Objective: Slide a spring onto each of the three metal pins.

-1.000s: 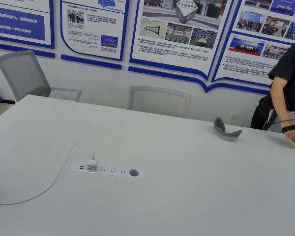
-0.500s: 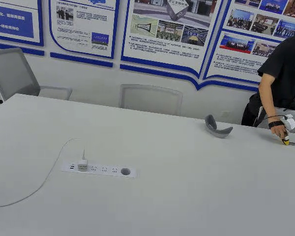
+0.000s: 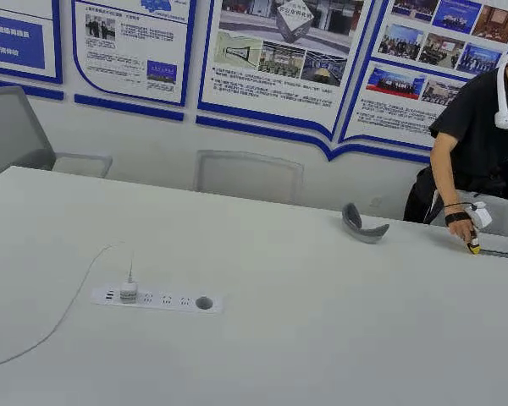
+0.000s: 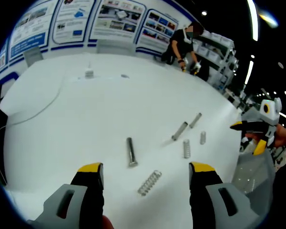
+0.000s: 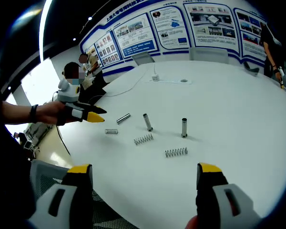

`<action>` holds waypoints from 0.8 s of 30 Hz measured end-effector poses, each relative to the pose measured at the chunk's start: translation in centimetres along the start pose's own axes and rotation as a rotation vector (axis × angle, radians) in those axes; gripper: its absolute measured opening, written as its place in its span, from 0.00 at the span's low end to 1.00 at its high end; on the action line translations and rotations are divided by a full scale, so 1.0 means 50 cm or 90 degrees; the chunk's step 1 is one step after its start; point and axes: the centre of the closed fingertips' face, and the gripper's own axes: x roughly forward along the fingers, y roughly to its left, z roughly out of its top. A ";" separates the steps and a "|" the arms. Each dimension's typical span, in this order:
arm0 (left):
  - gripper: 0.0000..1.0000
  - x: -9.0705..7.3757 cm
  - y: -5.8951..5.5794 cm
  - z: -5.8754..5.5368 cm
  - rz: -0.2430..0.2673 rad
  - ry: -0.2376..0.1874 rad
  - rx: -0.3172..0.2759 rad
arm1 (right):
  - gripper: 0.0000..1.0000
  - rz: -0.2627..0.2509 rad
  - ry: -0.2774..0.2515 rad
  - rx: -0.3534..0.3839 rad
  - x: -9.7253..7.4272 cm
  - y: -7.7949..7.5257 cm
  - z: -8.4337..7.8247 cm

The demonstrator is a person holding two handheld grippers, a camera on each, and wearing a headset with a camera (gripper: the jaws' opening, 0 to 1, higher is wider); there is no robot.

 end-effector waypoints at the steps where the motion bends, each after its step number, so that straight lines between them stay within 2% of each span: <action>1: 0.74 0.003 0.000 -0.001 -0.001 0.005 0.000 | 0.92 -0.001 0.000 0.001 0.000 -0.001 0.000; 16: 0.63 0.047 0.018 0.010 0.008 0.010 0.004 | 0.90 0.000 0.008 0.007 0.001 0.001 -0.008; 24: 0.55 0.069 0.021 0.023 0.013 0.004 0.003 | 0.90 -0.003 0.012 0.010 0.001 -0.004 -0.014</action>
